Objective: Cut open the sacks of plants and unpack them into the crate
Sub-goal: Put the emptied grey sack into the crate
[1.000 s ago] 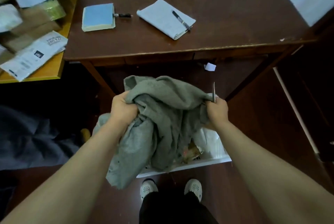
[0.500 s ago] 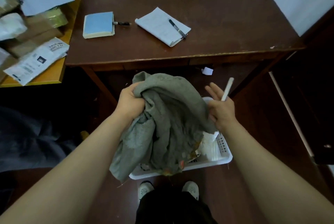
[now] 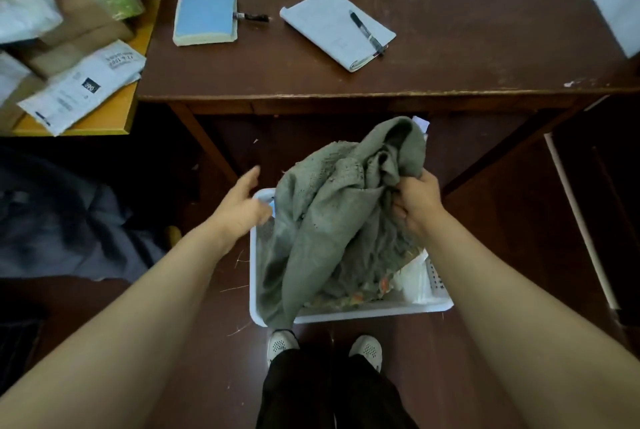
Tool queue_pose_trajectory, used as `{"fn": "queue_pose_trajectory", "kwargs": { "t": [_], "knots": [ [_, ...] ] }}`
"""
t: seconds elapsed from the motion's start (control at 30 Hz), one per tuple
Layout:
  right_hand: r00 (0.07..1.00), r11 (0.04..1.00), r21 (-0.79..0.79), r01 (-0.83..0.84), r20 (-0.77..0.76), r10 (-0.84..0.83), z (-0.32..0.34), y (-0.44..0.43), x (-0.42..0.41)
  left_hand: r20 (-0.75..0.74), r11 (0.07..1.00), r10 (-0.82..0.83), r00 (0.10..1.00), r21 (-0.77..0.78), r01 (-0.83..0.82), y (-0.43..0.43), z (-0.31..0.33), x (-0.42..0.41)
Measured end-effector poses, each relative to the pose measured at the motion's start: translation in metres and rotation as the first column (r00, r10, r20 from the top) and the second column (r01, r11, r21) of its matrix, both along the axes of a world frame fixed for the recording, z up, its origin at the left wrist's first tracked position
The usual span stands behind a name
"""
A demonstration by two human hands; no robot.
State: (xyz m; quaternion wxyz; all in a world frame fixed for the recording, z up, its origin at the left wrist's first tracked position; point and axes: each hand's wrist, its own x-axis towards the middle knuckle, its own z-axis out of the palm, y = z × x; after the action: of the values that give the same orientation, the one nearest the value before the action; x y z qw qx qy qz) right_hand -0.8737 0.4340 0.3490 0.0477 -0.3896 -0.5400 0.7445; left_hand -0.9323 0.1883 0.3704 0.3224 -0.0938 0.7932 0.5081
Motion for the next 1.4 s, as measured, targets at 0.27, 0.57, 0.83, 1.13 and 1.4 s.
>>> {"fn": "queue_pose_trajectory", "kwargs": {
  "t": [0.27,0.57,0.83,1.13,1.4],
  "knots": [
    [0.996,0.988,-0.123,0.090,0.020,-0.088,-0.013,0.027,-0.001,0.223,0.801,-0.182,0.958,-0.531,0.276,-0.006,-0.121,0.052],
    [0.951,0.960,0.025,0.278,0.134,-0.278,-0.011,0.070,0.011,-0.188,0.951,0.123,0.974,-0.258,-0.170,0.027,-0.062,0.002],
    [0.927,0.929,0.172,0.329,0.127,-0.352,0.023,0.097,0.020,-0.137,0.987,-0.087,0.987,0.122,0.104,0.077,0.052,-0.019],
    [0.874,0.895,0.151,0.419,0.200,-0.443,0.042,0.121,0.043,-0.115,0.982,0.076,0.990,0.179,-0.055,0.082,0.085,-0.026],
    [0.904,0.912,0.106,0.397,0.126,-0.409,0.048,0.134,0.046,-0.101,0.965,0.180,0.978,0.213,-0.156,0.086,0.095,-0.022]
  ]
}}
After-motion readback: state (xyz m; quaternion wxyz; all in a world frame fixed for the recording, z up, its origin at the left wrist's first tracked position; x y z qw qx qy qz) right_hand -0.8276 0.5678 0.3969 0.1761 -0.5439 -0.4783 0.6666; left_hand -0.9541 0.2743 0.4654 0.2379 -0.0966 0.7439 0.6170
